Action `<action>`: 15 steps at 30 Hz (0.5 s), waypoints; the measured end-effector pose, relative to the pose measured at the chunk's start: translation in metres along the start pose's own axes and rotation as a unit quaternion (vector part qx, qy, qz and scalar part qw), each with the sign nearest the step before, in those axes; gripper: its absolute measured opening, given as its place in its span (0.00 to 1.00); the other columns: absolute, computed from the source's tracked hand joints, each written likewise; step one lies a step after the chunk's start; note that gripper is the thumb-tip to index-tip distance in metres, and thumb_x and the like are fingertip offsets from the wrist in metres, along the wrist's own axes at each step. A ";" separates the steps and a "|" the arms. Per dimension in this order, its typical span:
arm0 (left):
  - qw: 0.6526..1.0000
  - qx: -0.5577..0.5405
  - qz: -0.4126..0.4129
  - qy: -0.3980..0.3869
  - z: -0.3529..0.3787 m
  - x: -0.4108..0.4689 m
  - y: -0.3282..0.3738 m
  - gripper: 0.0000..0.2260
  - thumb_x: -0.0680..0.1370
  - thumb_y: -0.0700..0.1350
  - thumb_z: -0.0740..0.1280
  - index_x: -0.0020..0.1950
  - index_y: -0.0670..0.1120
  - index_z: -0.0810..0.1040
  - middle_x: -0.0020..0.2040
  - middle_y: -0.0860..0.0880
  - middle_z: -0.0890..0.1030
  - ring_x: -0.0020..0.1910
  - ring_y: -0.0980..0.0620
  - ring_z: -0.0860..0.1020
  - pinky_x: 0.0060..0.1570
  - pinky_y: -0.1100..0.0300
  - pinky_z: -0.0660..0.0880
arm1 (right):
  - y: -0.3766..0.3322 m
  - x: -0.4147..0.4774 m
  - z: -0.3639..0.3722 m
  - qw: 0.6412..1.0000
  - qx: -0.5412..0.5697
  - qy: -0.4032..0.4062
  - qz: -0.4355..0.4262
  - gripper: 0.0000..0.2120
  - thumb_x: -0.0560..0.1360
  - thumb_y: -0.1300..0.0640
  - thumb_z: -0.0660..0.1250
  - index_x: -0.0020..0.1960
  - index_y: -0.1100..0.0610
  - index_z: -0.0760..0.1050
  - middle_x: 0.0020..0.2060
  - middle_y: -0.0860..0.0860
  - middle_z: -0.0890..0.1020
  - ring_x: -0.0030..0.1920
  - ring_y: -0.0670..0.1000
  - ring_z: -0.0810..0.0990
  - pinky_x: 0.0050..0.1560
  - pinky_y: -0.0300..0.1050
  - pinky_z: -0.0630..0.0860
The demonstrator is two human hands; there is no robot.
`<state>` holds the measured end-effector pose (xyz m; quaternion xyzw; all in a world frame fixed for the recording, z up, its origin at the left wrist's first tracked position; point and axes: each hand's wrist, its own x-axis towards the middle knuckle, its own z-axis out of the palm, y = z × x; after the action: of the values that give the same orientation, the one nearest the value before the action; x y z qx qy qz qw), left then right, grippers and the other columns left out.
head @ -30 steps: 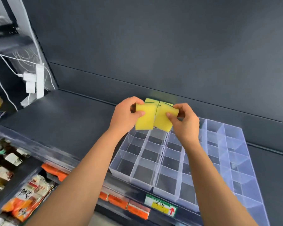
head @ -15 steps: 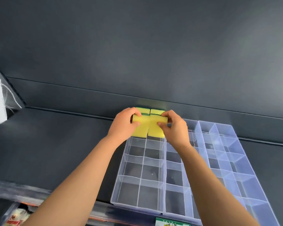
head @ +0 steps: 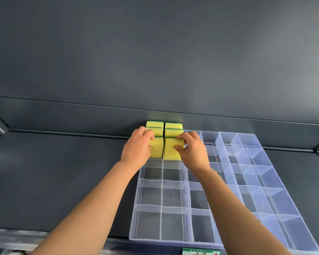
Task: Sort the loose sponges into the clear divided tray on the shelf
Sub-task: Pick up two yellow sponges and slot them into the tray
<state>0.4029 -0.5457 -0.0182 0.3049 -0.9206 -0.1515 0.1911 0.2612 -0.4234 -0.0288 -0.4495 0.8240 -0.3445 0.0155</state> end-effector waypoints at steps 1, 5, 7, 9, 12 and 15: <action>1.000 0.006 -0.003 0.003 0.001 0.000 0.001 0.11 0.74 0.39 0.70 0.53 0.45 0.73 0.55 0.49 0.71 0.54 0.49 0.71 0.41 0.52 0.74 | 0.000 0.000 0.000 1.000 -0.007 -0.002 0.000 0.13 0.73 0.59 0.70 0.56 0.57 0.76 0.53 0.52 0.75 0.40 0.51 0.75 0.44 0.41 0.72; 0.999 0.024 -0.008 0.025 0.002 -0.001 0.002 0.12 0.72 0.38 0.71 0.53 0.45 0.74 0.53 0.47 0.70 0.52 0.48 0.71 0.36 0.55 0.70 | -0.004 -0.002 -0.001 0.999 -0.030 -0.010 0.004 0.16 0.74 0.57 0.69 0.61 0.57 0.74 0.56 0.53 0.74 0.45 0.55 0.77 0.48 0.46 0.74; 0.999 0.031 -0.003 0.035 0.000 -0.003 0.004 0.13 0.70 0.40 0.73 0.53 0.46 0.75 0.53 0.47 0.70 0.51 0.48 0.71 0.38 0.55 0.71 | -0.005 -0.005 -0.002 0.999 -0.049 -0.011 0.006 0.19 0.74 0.55 0.69 0.64 0.55 0.72 0.59 0.53 0.73 0.49 0.55 0.77 0.49 0.46 0.73; 0.998 0.033 0.014 0.046 -0.002 -0.005 0.007 0.15 0.70 0.42 0.74 0.54 0.46 0.76 0.52 0.47 0.71 0.51 0.47 0.71 0.42 0.55 0.73 | -0.007 -0.010 -0.006 0.998 -0.061 -0.007 0.006 0.22 0.74 0.54 0.69 0.66 0.55 0.69 0.61 0.53 0.72 0.52 0.55 0.76 0.50 0.46 0.73; 0.996 0.031 0.055 0.065 -0.005 -0.005 0.018 0.12 0.71 0.44 0.72 0.53 0.45 0.78 0.50 0.47 0.73 0.50 0.47 0.72 0.45 0.54 0.73 | -0.005 -0.018 -0.015 0.996 -0.084 0.009 0.020 0.21 0.74 0.52 0.68 0.66 0.54 0.70 0.60 0.52 0.73 0.57 0.54 0.74 0.52 0.48 0.74; 0.992 0.040 0.105 0.061 -0.003 -0.004 0.036 0.10 0.73 0.45 0.70 0.53 0.45 0.79 0.49 0.47 0.76 0.51 0.47 0.72 0.48 0.54 0.73 | 0.005 -0.031 -0.032 0.989 -0.145 0.024 0.031 0.21 0.75 0.51 0.67 0.65 0.55 0.71 0.58 0.54 0.75 0.59 0.56 0.72 0.55 0.49 0.70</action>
<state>0.3898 -0.5162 -0.0024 0.2231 -0.9394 -0.0743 0.2496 0.2652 -0.3806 -0.0160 -0.4131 0.8787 -0.2317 -0.0589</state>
